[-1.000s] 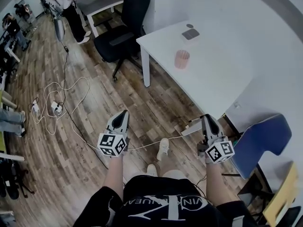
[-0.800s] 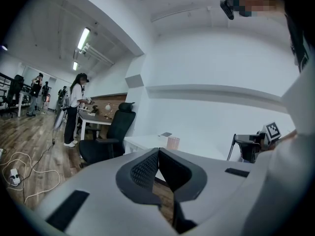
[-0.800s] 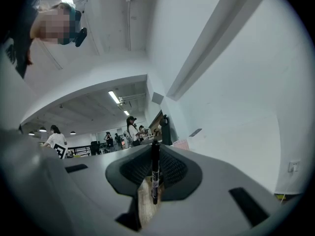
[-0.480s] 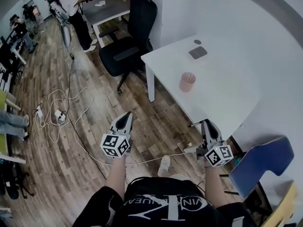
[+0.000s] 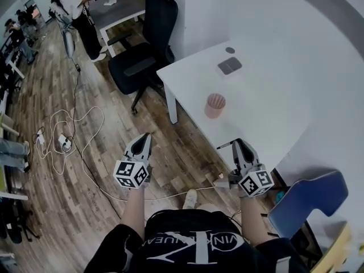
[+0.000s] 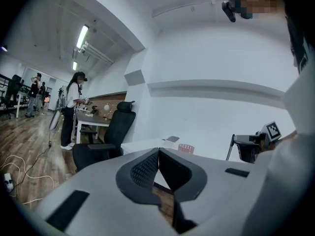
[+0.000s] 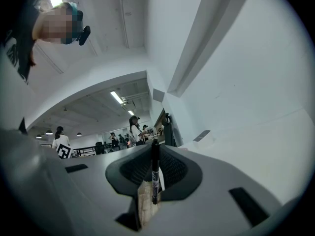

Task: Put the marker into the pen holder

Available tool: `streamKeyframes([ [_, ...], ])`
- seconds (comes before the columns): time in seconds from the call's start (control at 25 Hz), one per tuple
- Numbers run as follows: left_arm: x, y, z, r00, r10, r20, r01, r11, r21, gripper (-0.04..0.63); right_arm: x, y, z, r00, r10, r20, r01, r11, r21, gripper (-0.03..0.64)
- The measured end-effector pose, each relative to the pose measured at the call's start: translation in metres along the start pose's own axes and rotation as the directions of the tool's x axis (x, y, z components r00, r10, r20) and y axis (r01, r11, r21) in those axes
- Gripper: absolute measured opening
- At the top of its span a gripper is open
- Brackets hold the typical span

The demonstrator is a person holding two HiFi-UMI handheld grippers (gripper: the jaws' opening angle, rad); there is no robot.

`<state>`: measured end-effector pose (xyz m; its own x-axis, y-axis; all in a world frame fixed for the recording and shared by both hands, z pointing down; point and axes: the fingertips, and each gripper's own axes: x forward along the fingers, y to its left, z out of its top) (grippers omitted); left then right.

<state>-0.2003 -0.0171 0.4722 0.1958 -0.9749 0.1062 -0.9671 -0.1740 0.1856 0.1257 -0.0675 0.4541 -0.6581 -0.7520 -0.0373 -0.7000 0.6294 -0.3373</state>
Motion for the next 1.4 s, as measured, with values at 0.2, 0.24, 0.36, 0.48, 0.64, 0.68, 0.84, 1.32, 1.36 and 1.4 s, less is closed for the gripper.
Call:
streamKeyframes([
  [0.2,0.031,-0.004,-0.001,1.000,-0.006,-0.002,0.006,1.000,0.007,0.017,0.021,-0.017,0.007,1.000,0.026,0.002,-0.026,1.000,0.009,0.058],
  [0.24,0.037,-0.005,-0.002,1.000,-0.006,-0.002,0.006,1.000,0.009,0.017,0.025,-0.019,0.008,0.999,0.033,0.003,-0.033,0.999,0.011,0.058],
  [0.36,0.051,-0.008,-0.003,1.000,-0.008,-0.001,0.008,1.000,0.013,0.017,0.034,-0.026,0.008,0.999,0.052,0.003,-0.052,0.998,0.018,0.058],
  [0.48,0.061,-0.012,-0.003,1.000,-0.016,-0.006,0.016,1.000,0.014,0.017,0.039,-0.031,0.011,0.998,0.056,0.008,-0.056,0.998,0.027,0.058],
  [0.64,0.077,-0.016,-0.002,0.999,-0.028,-0.016,0.028,0.999,0.017,0.017,0.049,-0.041,0.019,0.998,0.051,0.025,-0.052,0.998,0.046,0.058],
  [0.68,0.081,-0.017,-0.002,0.999,-0.034,-0.019,0.035,0.999,0.020,0.017,0.051,-0.044,0.020,0.998,0.049,0.027,-0.050,0.998,0.049,0.058],
  [0.84,0.100,-0.020,-0.003,0.998,-0.064,-0.027,0.065,0.997,0.031,0.017,0.058,-0.051,0.025,0.998,0.040,0.042,-0.043,0.998,0.054,0.058],
  [1.32,0.197,-0.012,-0.002,0.979,-0.193,-0.069,0.194,0.981,0.018,0.017,0.099,-0.076,0.056,0.993,-0.033,0.110,0.024,0.996,0.082,0.058],
  [1.36,0.204,-0.010,-0.002,0.977,-0.201,-0.073,0.203,0.979,0.018,0.017,0.103,-0.078,0.057,0.993,-0.039,0.115,0.029,0.996,0.085,0.058],
  [1.4,0.211,-0.008,-0.001,0.975,-0.208,-0.077,0.210,0.977,0.017,0.017,0.108,-0.080,0.058,0.992,-0.044,0.118,0.034,0.996,0.087,0.058],
])
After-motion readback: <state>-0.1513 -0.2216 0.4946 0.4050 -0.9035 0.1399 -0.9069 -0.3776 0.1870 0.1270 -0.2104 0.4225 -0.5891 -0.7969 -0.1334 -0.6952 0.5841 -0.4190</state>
